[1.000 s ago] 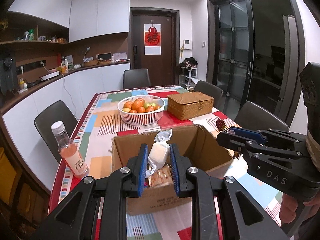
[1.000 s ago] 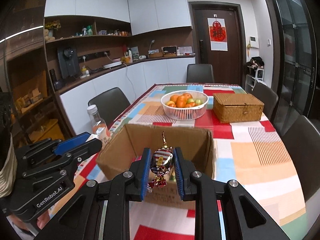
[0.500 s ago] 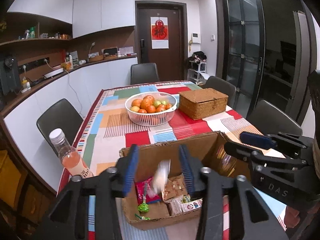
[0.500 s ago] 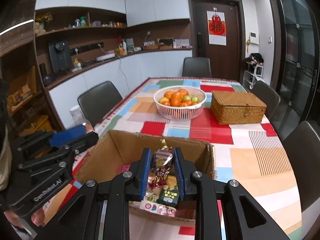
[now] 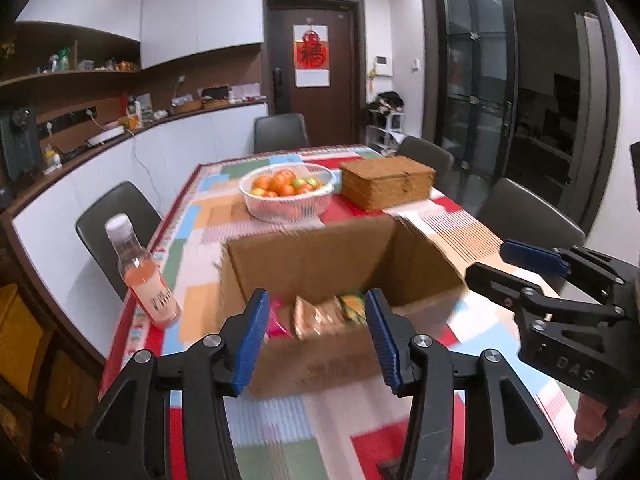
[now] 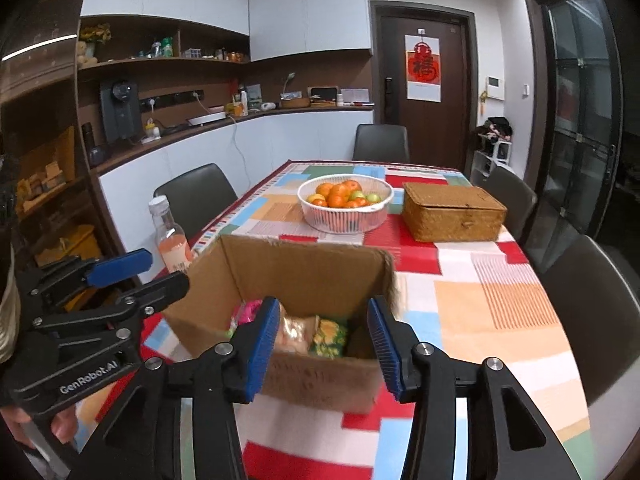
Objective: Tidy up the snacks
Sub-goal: 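Open the left tool over the box while the right tool drops the gold candy inside, then move the open left tool down to the dark cracker packet, then close the left tool on the dark cracker packet, then lift the dark cracker packet with the left tool and carry it over the box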
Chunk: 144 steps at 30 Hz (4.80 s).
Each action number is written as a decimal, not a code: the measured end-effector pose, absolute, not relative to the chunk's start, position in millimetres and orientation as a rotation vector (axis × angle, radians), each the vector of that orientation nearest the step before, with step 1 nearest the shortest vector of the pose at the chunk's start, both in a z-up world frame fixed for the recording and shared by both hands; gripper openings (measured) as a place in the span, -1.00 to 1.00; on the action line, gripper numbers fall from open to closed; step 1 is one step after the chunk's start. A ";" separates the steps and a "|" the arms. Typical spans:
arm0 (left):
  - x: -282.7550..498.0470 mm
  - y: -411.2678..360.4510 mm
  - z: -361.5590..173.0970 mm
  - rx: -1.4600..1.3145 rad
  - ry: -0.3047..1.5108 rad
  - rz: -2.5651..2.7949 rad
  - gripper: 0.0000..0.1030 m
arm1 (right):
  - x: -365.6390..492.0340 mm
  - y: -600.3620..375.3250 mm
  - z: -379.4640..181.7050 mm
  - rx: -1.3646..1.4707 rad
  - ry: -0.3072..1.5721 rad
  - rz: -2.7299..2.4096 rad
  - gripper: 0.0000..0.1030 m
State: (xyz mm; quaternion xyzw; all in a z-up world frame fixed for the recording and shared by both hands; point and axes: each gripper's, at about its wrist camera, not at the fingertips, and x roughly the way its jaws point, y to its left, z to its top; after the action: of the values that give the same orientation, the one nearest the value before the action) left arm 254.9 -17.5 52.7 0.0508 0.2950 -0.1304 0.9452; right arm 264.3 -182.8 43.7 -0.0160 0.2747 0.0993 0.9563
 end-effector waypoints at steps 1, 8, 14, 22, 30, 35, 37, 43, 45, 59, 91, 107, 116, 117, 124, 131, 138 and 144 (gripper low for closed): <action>249.9 -19.9 50.9 0.107 0.608 -0.271 -0.04 | 257.8 -186.5 40.1 -0.039 0.569 0.198 -0.07; 216.7 -35.7 27.5 0.124 0.687 -0.312 0.01 | 226.9 -202.2 15.2 -0.028 0.645 0.191 -0.07; 201.2 -53.6 -4.7 0.166 0.793 -0.340 0.01 | 205.3 -213.1 -9.4 -0.026 0.714 0.189 -0.07; 190.3 -69.8 -48.6 0.171 0.945 -0.381 0.01 | 189.0 -229.9 -46.0 0.016 0.817 0.194 -0.07; 189.1 -87.0 -88.5 0.177 1.084 -0.428 0.01 | 175.4 -242.4 -81.5 0.083 0.910 0.165 -0.07; 191.6 -94.6 -106.8 0.176 1.130 -0.427 0.01 | 172.8 -250.6 -98.9 0.095 0.961 0.138 -0.07; 192.1 -96.9 -110.0 0.189 1.134 -0.415 0.02 | 171.2 -252.5 -103.8 0.096 0.972 0.132 -0.07; 194.6 -97.4 -113.3 0.220 1.121 -0.362 0.07 | 172.7 -257.0 -114.5 0.127 1.007 0.139 -0.07; 195.2 -96.2 -114.3 0.224 1.123 -0.350 0.13 | 173.4 -255.8 -116.0 0.127 1.012 0.143 -0.07; 201.2 -100.9 -128.5 0.215 1.147 -0.366 0.00 | 177.2 -250.7 -123.4 0.138 1.046 0.160 -0.07; 186.0 -38.0 -50.9 0.004 0.902 -0.408 -0.08 | 190.1 -207.9 -65.3 0.055 0.934 0.165 -0.07; 196.7 -16.4 5.1 -0.035 0.724 -0.361 -0.12 | 208.6 -194.4 -13.4 0.046 0.773 0.188 -0.07; 208.9 -8.0 45.0 -0.025 0.603 -0.329 -0.12 | 224.7 -187.1 20.3 0.054 0.666 0.198 -0.07; 211.2 -7.2 48.7 -0.023 0.592 -0.326 -0.12 | 227.2 -186.6 23.4 0.053 0.657 0.199 -0.07; 231.8 -4.0 70.3 0.003 0.531 -0.288 -0.12 | 247.0 -184.2 43.4 0.059 0.597 0.208 -0.07; 259.5 -0.9 87.0 0.044 0.493 -0.250 -0.12 | 269.8 -179.1 57.1 0.043 0.571 0.212 -0.07; 298.6 1.1 88.6 0.044 0.508 -0.219 -0.12 | 295.7 -175.6 62.5 0.043 0.564 0.198 -0.07; 327.7 -2.9 77.7 0.070 0.548 -0.193 -0.11 | 318.9 -173.6 59.4 0.024 0.584 0.184 -0.07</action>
State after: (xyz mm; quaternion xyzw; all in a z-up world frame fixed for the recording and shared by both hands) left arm 327.7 -2.9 77.7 0.0345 0.2702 -0.0951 0.9575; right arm 318.9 -173.6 59.4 0.0119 0.2874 0.0905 0.9534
